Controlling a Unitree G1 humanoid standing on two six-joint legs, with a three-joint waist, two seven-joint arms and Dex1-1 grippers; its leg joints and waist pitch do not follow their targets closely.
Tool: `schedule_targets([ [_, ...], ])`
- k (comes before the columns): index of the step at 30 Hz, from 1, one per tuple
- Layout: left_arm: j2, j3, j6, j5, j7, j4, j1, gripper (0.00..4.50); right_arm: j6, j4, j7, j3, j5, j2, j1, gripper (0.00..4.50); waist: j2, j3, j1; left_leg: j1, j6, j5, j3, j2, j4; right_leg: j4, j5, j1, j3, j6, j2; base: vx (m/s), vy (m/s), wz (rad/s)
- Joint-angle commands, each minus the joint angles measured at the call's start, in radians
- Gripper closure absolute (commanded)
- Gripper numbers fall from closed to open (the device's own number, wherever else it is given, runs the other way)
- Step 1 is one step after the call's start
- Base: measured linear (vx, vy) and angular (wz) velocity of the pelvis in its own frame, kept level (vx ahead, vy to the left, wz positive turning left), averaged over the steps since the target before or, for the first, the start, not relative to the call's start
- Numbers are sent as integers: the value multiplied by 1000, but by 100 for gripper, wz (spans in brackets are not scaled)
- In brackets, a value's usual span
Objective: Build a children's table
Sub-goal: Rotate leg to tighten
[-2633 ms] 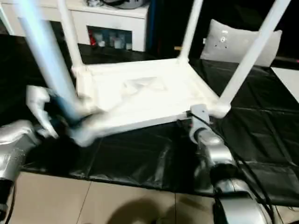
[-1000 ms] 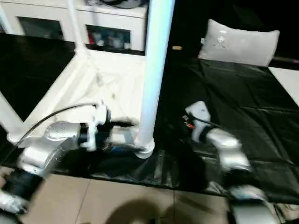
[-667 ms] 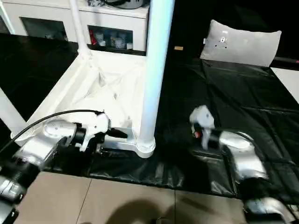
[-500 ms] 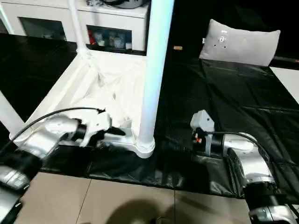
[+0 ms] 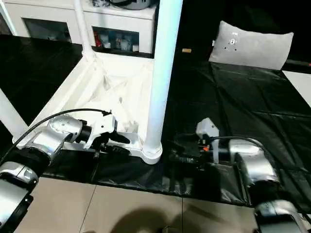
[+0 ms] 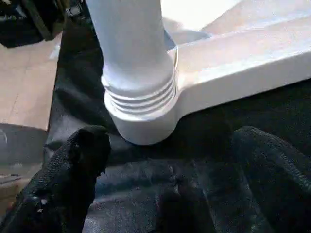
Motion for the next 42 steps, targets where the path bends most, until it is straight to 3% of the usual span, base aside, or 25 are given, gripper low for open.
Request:
schedule_targets([
  [1,-3,-3,-6,28,-9,38,-13,304,-42,73,13,4,-22,6,-35,0,-2,-69,6,-13,65,-207,18,-12,-64,-86,-402,74,23,-161,-38,0,0,0],
  [7,-1,-10,-15,49,-30,67,-25,348,-117,192,37,-7,-36,8,-77,0,1,-69,12,-12,69,-202,19,-9,-64,-79,-355,77,25,-190,-39,0,0,0],
  [9,4,-20,-19,66,-37,72,-27,375,-149,239,41,-42,-20,3,-95,0,1,-71,11,-11,70,-204,19,-7,-64,-78,-356,76,26,-195,-40,0,0,0],
  [14,4,-25,-37,86,-40,90,-32,406,-200,307,63,-106,23,-12,-130,0,-2,-67,13,-11,75,-218,21,-11,-62,-86,-423,75,22,-172,-37,0,0,0],
  [19,-1,-17,-42,90,-48,94,-36,439,-159,138,-70,-140,77,87,-123,0,-1,-66,11,-12,67,-222,17,-14,-66,-94,-510,72,17,-114,-36,0,0,0],
  [21,-12,5,-28,71,-66,90,-39,446,-108,-138,-277,-213,129,137,-68,0,1,-63,17,-1,60,-220,17,-14,-70,-103,-512,63,22,-97,-35,0,0,0],
  [23,-25,26,-9,45,-73,80,-36,446,-87,-247,-492,-301,178,192,-114,0,0,-68,15,-5,42,-192,10,-10,-81,-88,-455,69,28,-101,-38,0,0,0],
  [26,-37,44,5,26,-69,72,-32,446,-71,-259,-610,-368,229,220,-176,0,7,-69,11,6,26,-211,16,-11,-79,-83,-404,59,33,-137,-37,0,0,0],
  [27,-48,60,24,12,-46,59,-24,446,-31,-281,-686,-422,297,241,-223,0,12,-66,12,4,28,-216,17,-10,-81,-81,-383,62,35,-152,-39,0,0,0],
  [28,-52,64,33,14,-19,49,-15,446,18,-334,-701,-429,343,256,-229,0,8,-68,13,0,29,-210,18,-14,-80,-79,-363,69,35,-155,-37,0,0,0],
  [29,-53,64,35,18,-6,47,-11,446,39,-362,-702,-427,357,264,-225,0,10,-69,16,2,34,-206,19,-13,-80,-79,-346,69,36,-157,-37,0,0,0],
  [30,-53,62,34,25,10,40,0,446,54,-394,-699,-415,352,268,-214,0,3,-70,16,-5,45,-190,19,-14,-80,-73,-298,75,36,-163,-36,0,0,0],
  [32,-51,62,35,29,23,31,10,446,67,-430,-700,-397,335,273,-200,0,6,-72,19,-3,46,-175,20,-15,-79,-72,-287,74,37,-164,-39,0,0,0],
  [36,-49,76,64,43,68,-3,42,446,166,-636,-700,-295,293,272,-87,0,5,-69,19,-8,43,-146,19,-16,-82,-73,-279,81,39,-141,-36,0,0,0],
  [40,-37,83,80,47,78,-46,72,446,269,-673,-624,-224,261,144,14,0,10,-64,18,-4,35,-186,20,-17,-82,-89,-403,77,38,-103,-37,0,0,0],
  [42,-32,80,73,45,71,-56,78,446,279,-669,-591,-223,262,115,32,0,8,-64,16,-10,43,-195,20,-19,-81,-93,-434,78,38,-87,-40,0,0,0],
])
